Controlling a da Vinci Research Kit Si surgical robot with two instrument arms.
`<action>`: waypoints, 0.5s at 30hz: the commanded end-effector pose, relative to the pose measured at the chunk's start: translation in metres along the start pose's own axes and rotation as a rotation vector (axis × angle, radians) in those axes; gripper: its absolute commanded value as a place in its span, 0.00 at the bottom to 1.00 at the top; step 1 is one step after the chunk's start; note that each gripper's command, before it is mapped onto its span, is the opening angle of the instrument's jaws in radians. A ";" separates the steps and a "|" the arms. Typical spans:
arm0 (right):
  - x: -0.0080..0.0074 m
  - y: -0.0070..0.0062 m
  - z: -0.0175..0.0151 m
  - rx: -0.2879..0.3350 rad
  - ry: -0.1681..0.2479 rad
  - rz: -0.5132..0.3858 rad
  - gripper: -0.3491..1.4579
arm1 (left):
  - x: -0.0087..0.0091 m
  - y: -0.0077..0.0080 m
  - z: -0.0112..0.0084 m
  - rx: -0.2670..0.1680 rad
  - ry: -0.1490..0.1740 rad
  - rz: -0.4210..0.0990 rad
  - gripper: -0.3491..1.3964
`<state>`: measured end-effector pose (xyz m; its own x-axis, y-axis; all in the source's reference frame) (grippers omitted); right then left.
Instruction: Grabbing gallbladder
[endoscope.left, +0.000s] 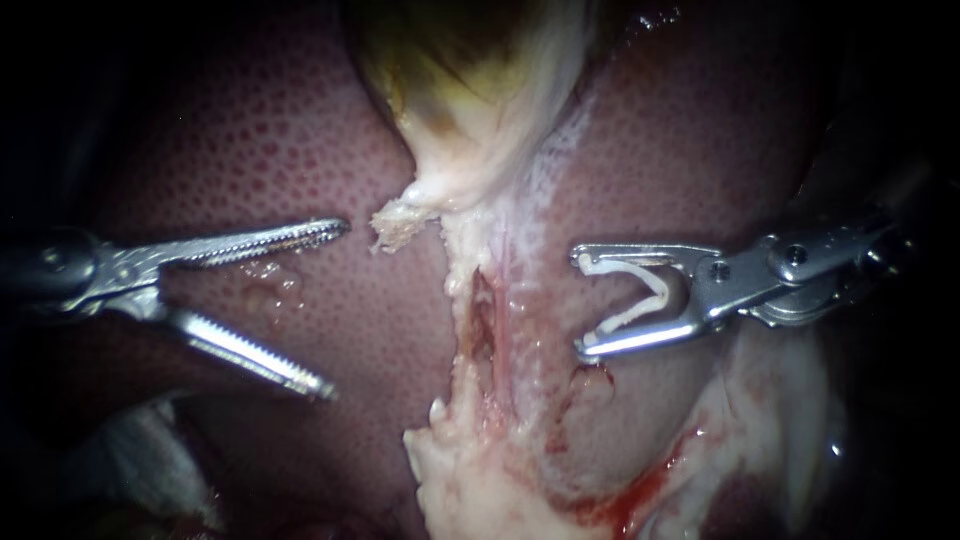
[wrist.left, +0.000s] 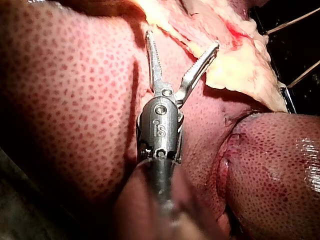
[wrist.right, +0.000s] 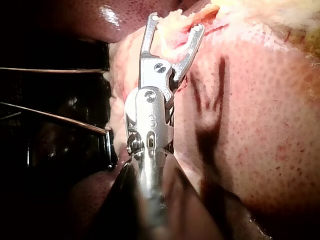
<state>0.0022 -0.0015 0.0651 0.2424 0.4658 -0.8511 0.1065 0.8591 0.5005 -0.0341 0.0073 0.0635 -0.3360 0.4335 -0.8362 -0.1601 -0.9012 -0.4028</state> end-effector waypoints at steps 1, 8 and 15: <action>0.0000 0.0000 0.0000 0.000 0.000 0.000 0.52 | 0.0000 0.0000 0.0000 -0.001 0.000 0.000 0.82; -0.0001 0.0001 0.0000 -0.001 0.000 0.000 0.52 | 0.0003 -0.0003 -0.0002 0.012 -0.002 -0.002 0.82; -0.0004 0.0003 0.0002 -0.003 0.000 -0.001 0.52 | 0.0013 -0.0026 -0.0005 0.071 -0.007 -0.081 0.80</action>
<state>0.0023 -0.0015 0.0657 0.2423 0.4644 -0.8518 0.1049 0.8603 0.4988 -0.0336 0.0106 0.0633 -0.3206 0.5155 -0.7947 -0.2652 -0.8542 -0.4472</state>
